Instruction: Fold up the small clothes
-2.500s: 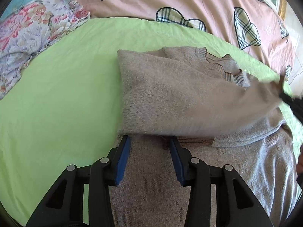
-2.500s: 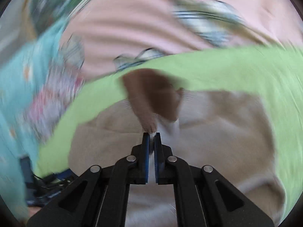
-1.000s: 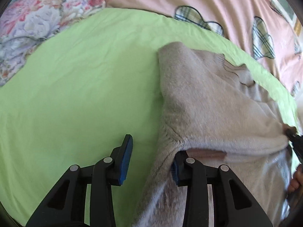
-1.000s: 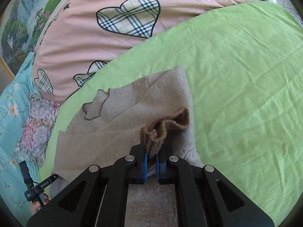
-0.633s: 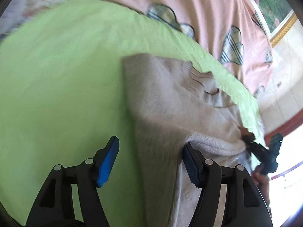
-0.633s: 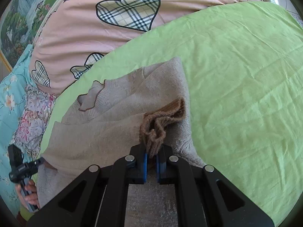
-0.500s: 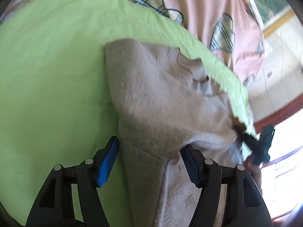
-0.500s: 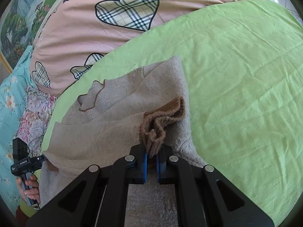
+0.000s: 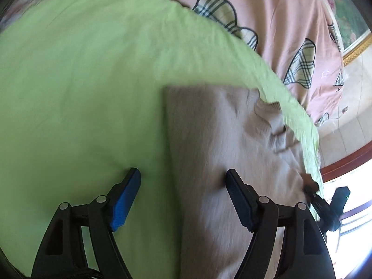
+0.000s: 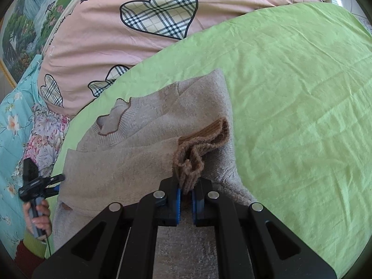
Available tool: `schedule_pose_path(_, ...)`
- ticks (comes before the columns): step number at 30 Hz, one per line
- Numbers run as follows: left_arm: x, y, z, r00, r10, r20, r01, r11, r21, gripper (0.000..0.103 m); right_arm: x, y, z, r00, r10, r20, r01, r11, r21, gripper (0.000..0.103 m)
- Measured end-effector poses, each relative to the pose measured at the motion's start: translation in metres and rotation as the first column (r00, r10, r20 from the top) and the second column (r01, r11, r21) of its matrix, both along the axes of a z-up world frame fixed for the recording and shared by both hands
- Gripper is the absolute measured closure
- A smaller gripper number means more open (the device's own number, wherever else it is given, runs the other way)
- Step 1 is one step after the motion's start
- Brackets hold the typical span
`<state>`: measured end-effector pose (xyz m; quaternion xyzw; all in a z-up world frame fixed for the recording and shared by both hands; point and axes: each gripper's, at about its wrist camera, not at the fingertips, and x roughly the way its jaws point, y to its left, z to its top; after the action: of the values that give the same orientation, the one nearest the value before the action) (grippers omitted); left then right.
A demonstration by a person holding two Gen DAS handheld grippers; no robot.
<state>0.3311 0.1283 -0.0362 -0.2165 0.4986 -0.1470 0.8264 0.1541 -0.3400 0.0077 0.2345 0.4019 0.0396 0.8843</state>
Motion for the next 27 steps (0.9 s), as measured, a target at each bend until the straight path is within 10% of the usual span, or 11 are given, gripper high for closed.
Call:
schedule_pose_path(1,0.003,-0.004,0.003,1.0,0.005,0.008,-0.005,1.0,0.005,0.036,0.001,0.0,0.001,1.0,0.003,0.001,-0.003,1.0,-0.002,0.095)
schedule_pose_path(2,0.005,-0.009,0.005,0.999,-0.006,0.032,0.006,1.0,0.012,0.076,0.001,0.001,0.002,1.0,0.006,0.003,-0.006,1.0,-0.005,0.095)
schedule_pose_path(3,0.005,-0.015,0.007,0.998,-0.019,0.052,0.018,0.999,0.032,0.093,0.001,0.002,0.004,1.0,0.01,0.009,-0.01,1.0,-0.01,0.095)
schedule_pose_path(8,-0.026,-0.029,0.04,0.967,0.038,0.253,-0.092,0.974,0.205,0.095,-0.006,0.019,0.037,0.985,0.067,0.162,-0.051,0.994,-0.096,0.095)
schedule_pose_path(14,-0.012,-0.033,0.013,0.98,0.047,0.191,-0.116,0.923,0.367,0.094,0.024,0.028,0.003,0.997,0.08,-0.022,-0.083,0.98,-0.18,0.095)
schedule_pose_path(27,-0.092,-0.021,0.053,0.981,0.023,0.191,-0.099,0.913,0.395,0.089,-0.038,0.015,0.034,0.999,0.026,0.018,-0.024,0.992,-0.126,0.067)
